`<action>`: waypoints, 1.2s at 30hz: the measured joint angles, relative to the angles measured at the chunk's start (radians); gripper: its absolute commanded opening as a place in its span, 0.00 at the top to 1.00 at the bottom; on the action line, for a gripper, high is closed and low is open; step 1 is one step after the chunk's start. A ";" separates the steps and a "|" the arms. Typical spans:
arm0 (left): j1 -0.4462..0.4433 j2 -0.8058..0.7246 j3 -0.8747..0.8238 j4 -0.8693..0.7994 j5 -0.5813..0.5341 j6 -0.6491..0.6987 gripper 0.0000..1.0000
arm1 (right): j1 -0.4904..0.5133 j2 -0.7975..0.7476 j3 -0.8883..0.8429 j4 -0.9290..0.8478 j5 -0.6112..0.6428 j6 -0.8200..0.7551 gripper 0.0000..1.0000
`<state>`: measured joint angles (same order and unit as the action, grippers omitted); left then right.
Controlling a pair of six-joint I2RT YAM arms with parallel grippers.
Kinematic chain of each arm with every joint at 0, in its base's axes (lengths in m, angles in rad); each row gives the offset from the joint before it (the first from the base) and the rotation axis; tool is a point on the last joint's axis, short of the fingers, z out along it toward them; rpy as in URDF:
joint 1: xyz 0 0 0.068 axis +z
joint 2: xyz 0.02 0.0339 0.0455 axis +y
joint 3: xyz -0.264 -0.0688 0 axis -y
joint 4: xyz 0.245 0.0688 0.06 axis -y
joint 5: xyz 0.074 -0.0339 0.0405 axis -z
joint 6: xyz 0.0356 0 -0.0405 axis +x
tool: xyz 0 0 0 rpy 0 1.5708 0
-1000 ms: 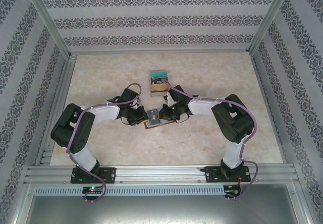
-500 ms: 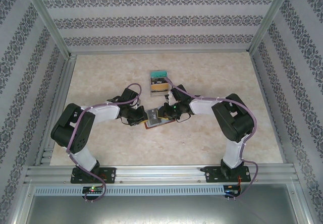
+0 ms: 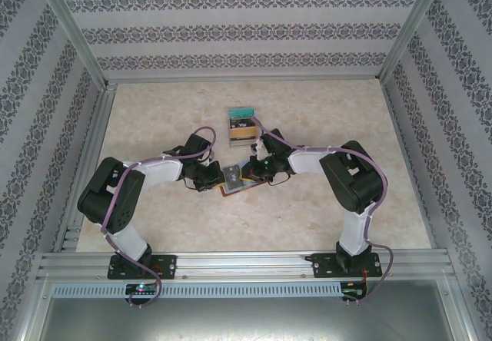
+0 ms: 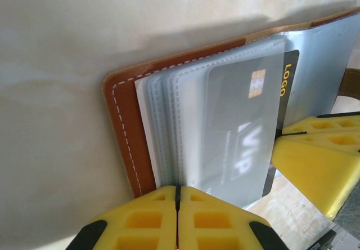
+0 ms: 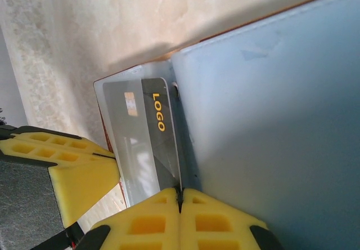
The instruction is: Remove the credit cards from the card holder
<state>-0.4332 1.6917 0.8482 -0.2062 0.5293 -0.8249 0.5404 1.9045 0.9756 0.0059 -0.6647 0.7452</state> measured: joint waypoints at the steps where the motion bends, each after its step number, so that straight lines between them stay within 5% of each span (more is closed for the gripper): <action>1: 0.000 0.000 0.001 -0.002 0.000 0.003 0.93 | -0.003 -0.001 -0.003 0.004 -0.001 0.000 1.00; 23: 0.000 0.004 0.013 -0.058 -0.011 0.045 0.89 | -0.205 -0.271 -0.113 -0.104 0.002 -0.126 1.00; 25: 0.000 0.002 0.024 -0.078 -0.011 0.055 0.82 | -0.205 -0.306 -0.099 -0.148 0.008 -0.158 1.00; 31: 0.006 -0.100 0.095 -0.159 -0.030 0.088 0.30 | -0.180 -0.401 0.048 -0.317 0.098 -0.326 1.00; 36: 0.029 -0.264 0.148 -0.215 -0.083 0.097 0.01 | -0.101 -0.426 0.184 -0.381 0.230 -0.555 1.00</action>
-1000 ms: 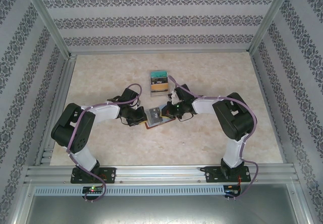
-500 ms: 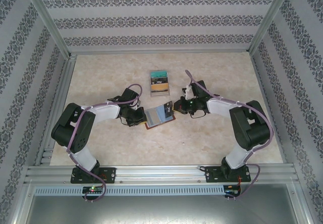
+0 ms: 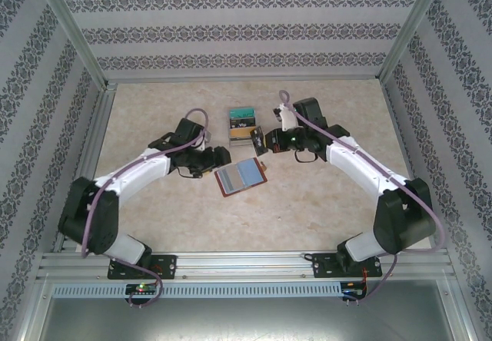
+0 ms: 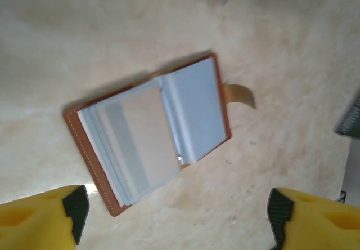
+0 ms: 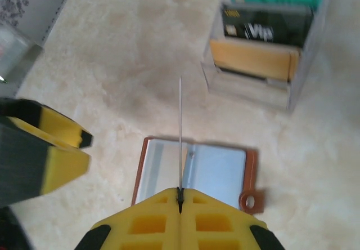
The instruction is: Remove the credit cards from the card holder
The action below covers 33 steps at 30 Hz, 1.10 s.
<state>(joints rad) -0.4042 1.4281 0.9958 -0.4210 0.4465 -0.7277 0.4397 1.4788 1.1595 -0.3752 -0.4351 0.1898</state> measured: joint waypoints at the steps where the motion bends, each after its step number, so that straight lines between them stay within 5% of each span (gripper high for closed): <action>1: 0.002 -0.028 0.005 -0.012 -0.014 0.001 0.01 | 0.017 0.001 0.014 -0.004 0.029 -0.052 1.00; 19: 0.051 -0.562 -0.056 -0.242 -0.246 -0.014 0.01 | 0.095 0.346 0.333 -0.026 0.277 -0.927 1.00; 33: 0.053 -0.682 -0.075 -0.356 -0.302 -0.062 0.01 | 0.095 0.522 0.440 -0.025 0.325 -1.263 1.00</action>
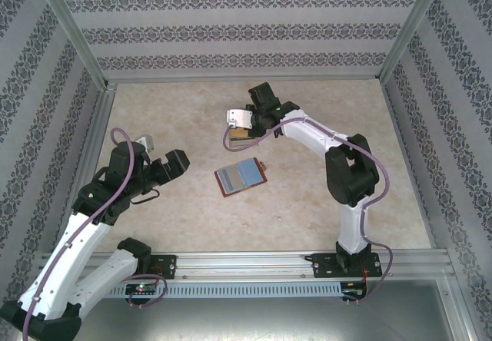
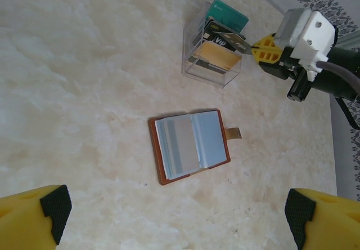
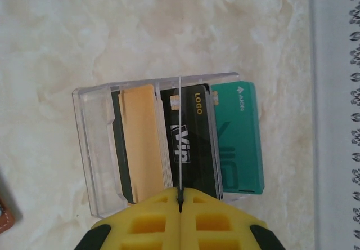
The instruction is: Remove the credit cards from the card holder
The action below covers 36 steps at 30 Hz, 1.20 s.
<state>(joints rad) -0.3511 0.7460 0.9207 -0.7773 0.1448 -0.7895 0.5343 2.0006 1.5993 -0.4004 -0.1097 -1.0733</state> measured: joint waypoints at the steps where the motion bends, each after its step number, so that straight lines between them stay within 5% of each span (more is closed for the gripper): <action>1: 0.000 -0.004 -0.002 -0.004 -0.001 -0.002 0.01 | -0.002 0.008 0.001 0.002 0.002 -0.008 1.00; 36: 0.000 -0.035 -0.040 -0.032 -0.019 -0.027 0.01 | -0.028 0.138 0.051 0.116 0.080 0.031 0.98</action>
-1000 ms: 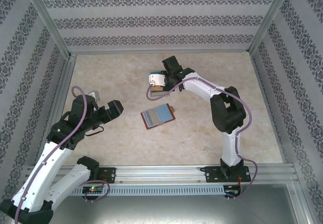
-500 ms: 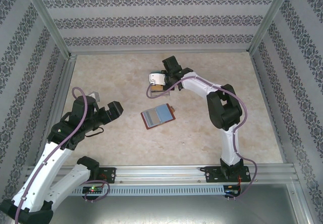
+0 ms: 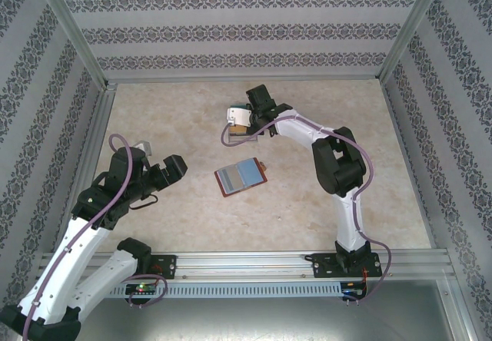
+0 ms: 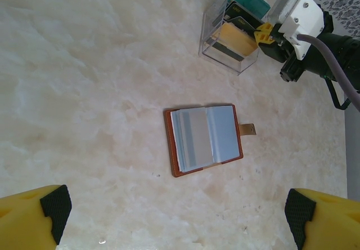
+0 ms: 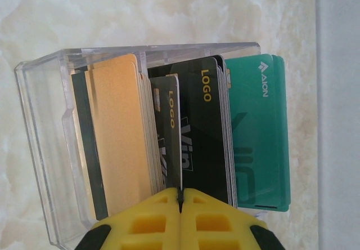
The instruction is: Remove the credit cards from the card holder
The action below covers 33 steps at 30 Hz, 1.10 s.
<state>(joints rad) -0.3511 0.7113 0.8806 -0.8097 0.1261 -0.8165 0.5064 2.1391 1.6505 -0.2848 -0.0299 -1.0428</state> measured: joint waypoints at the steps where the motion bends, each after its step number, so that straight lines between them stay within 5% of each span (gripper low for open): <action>1: 0.000 0.000 -0.001 0.000 0.000 0.000 0.01 | 0.000 0.001 0.000 0.002 0.000 0.001 0.89; 2: 0.000 0.000 -0.002 0.000 0.000 0.000 0.01 | 0.000 0.002 0.000 0.004 0.002 0.004 0.82; 14: 0.000 -0.019 -0.005 -0.002 0.000 -0.004 0.01 | 0.000 0.038 0.018 0.074 0.076 0.062 0.74; 24: 0.000 -0.037 -0.026 -0.003 0.005 -0.011 0.01 | 0.000 0.044 0.056 0.109 0.129 0.161 0.73; 33: 0.000 -0.001 -0.103 0.042 0.077 -0.020 0.01 | 0.000 -0.061 0.015 0.010 0.132 0.483 0.66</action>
<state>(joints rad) -0.3511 0.7105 0.7773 -0.7677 0.2035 -0.8364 0.5068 2.0785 1.6653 -0.2745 0.1024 -0.5598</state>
